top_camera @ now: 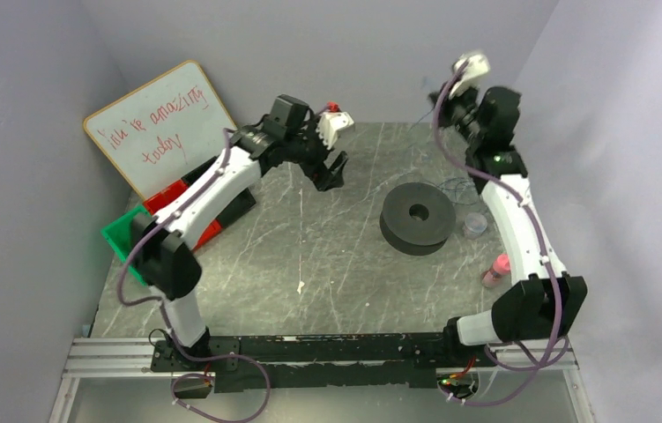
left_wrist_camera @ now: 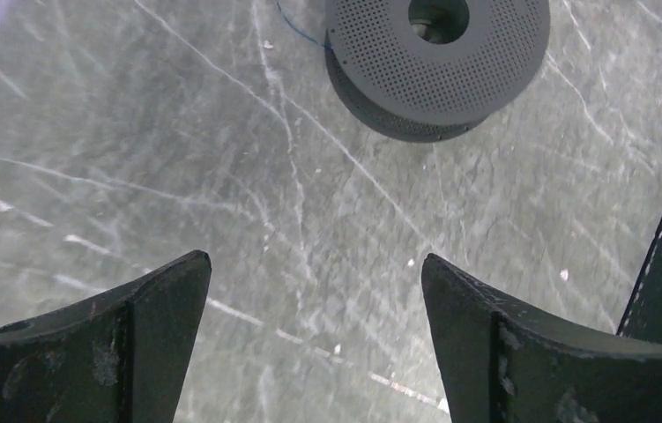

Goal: Wrap the cables
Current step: Pick up the cable reel from the center of the board.

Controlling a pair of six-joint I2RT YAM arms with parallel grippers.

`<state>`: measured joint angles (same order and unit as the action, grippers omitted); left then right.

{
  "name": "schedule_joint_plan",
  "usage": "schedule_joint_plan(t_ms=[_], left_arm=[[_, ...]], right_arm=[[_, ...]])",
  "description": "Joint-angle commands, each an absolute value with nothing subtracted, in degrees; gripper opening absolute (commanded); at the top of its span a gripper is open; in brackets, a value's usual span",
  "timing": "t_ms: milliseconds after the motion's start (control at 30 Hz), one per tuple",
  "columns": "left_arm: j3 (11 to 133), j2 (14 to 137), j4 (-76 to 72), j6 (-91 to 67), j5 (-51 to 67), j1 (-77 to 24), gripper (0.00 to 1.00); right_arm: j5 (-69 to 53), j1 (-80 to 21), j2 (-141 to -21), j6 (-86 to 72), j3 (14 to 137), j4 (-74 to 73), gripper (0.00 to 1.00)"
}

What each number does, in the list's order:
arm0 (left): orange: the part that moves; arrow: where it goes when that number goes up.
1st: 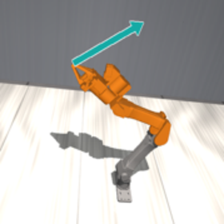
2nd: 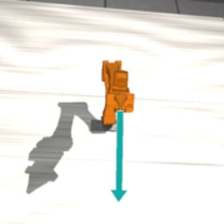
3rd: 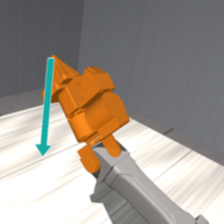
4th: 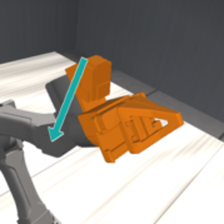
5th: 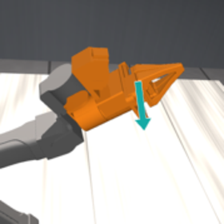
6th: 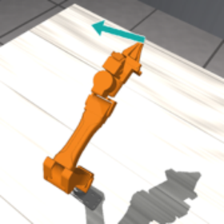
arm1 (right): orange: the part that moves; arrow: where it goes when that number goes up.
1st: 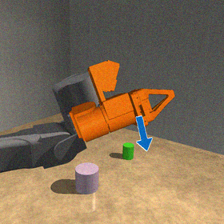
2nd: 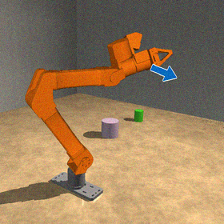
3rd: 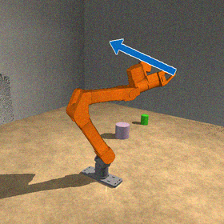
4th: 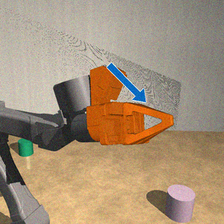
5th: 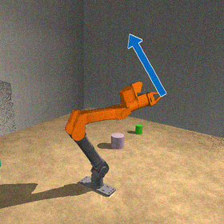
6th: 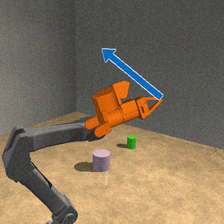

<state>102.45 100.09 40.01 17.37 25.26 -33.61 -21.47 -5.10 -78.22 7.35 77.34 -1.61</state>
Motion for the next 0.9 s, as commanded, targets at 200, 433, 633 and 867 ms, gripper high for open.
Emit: schedule_joint_plan(t_ms=[200,433,633,867], left_arm=[[121.07,126.35,35.57,-3.92,39.16,-34.22,0.94],[132.08,140.61,30.46,-16.27,47.95,-34.3,0.94],[132.99,146.16,20.41,-26.88,55.04,-34.06,0.94],[133.46,151.59,9.81,-37.62,60.94,-34.81,0.91]], right_arm=[[9.73,3.94,-82.36,12.17,93.02,-0.32,0.0],[13.88,6.47,-76.38,17.07,85.88,2.71,0.0],[12.6,6.63,-69.54,17.33,76.71,3.71,0.0],[13.57,6.68,-65.16,17.71,70.17,5.62,0.0]])
